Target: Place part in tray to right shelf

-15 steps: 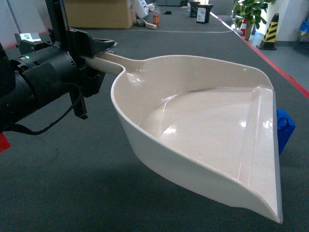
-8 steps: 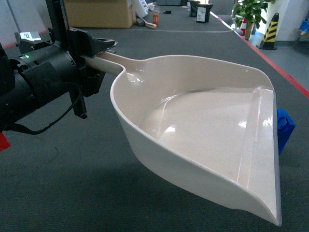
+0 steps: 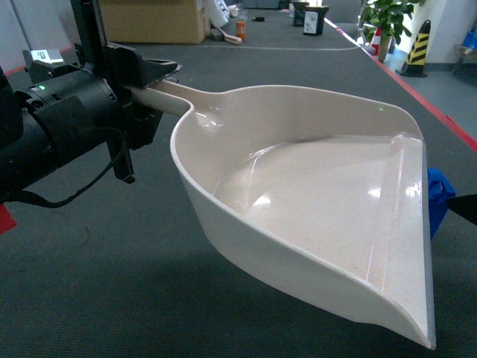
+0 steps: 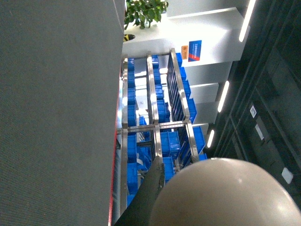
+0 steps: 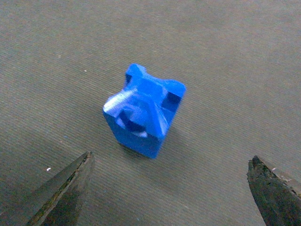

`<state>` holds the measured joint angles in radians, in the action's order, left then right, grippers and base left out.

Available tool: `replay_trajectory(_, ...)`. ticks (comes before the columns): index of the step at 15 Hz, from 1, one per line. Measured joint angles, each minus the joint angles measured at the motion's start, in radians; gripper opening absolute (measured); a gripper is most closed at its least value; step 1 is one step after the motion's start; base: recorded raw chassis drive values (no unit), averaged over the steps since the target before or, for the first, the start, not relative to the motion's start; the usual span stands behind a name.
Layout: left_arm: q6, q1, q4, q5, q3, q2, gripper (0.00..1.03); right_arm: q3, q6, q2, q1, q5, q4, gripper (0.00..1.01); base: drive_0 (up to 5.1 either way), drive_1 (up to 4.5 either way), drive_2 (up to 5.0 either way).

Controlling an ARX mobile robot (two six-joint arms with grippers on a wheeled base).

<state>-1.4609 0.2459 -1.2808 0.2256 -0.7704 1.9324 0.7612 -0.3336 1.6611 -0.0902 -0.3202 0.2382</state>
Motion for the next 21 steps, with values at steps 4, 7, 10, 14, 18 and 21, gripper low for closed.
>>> replay_trajectory(4,0.001,0.0,0.0,0.0,0.0,0.0,0.12,0.188,-0.027,0.209,0.051,-0.055,-0.067,0.98,0.0,0.0,0.0)
replay_trajectory(7,0.002,0.0,0.0,0.0,0.0,0.0,0.12,0.15,0.011,0.28,0.079,-0.014,0.089,0.47,0.0,0.0,0.0)
replay_trajectory(10,0.002,0.0,0.0,-0.001,0.0,0.0,0.12,0.044,0.031,0.095,-0.006,0.015,0.043,0.47,0.0,0.0,0.0)
replay_trajectory(14,0.002,0.0,0.0,0.0,0.0,0.0,0.12,0.018,0.131,-0.315,-0.005,-0.048,-0.019,0.47,0.0,0.0,0.0)
replay_trajectory(18,0.002,-0.001,0.0,-0.001,0.0,0.0,0.12,0.051,0.328,-0.429,0.256,-0.051,0.064,0.47,0.0,0.0,0.0)
replay_trajectory(21,0.002,0.0,0.0,0.0,0.0,0.0,0.12,0.06,0.455,-0.333,0.395,0.002,0.089,0.47,0.0,0.0,0.0)
